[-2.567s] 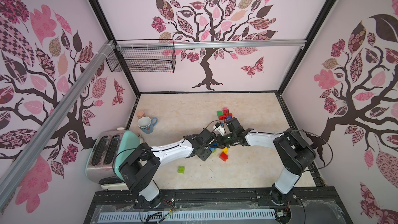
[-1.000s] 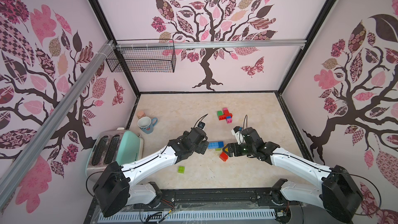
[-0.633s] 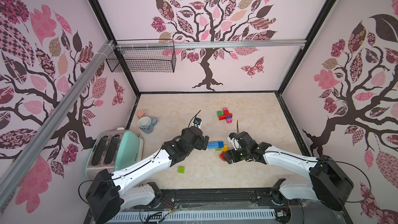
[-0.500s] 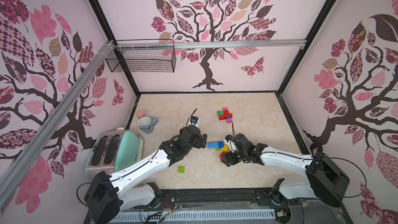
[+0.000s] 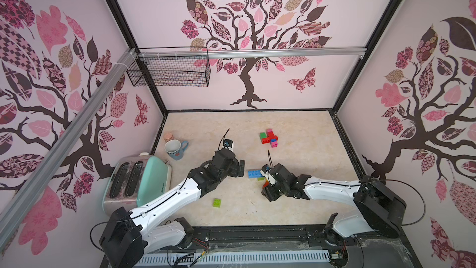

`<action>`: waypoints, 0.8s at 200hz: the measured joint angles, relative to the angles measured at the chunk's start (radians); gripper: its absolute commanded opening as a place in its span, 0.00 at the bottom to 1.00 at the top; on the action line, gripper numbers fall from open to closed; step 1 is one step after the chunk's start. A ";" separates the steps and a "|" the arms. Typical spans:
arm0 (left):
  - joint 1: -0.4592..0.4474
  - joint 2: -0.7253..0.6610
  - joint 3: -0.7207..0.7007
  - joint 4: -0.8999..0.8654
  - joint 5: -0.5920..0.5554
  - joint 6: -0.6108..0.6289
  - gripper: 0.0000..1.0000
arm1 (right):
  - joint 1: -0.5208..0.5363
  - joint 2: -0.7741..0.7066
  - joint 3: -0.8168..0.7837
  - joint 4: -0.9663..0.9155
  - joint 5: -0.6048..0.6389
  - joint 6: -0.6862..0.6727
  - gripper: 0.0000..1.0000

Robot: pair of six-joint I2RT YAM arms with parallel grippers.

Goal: Assemble the number 4 with lego
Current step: Pick up the lego brick from the center of the board.

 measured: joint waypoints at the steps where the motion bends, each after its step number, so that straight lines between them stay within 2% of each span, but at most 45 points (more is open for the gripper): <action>1: 0.000 0.000 0.000 0.000 0.000 0.000 0.98 | 0.000 0.000 0.000 0.000 0.000 0.000 0.64; 39: 0.007 -0.007 -0.014 -0.011 0.023 -0.016 0.98 | 0.002 0.008 0.002 0.001 0.047 0.011 0.53; 103: 0.017 -0.008 -0.025 -0.081 0.101 -0.040 0.98 | 0.006 0.014 0.017 -0.013 0.063 0.028 0.26; 138: 0.018 -0.006 -0.014 -0.157 0.152 -0.047 0.98 | 0.039 -0.098 -0.001 -0.036 0.055 0.025 0.12; 160: 0.018 -0.001 0.043 -0.227 0.220 -0.036 0.98 | 0.047 -0.209 -0.013 -0.043 0.009 -0.005 0.05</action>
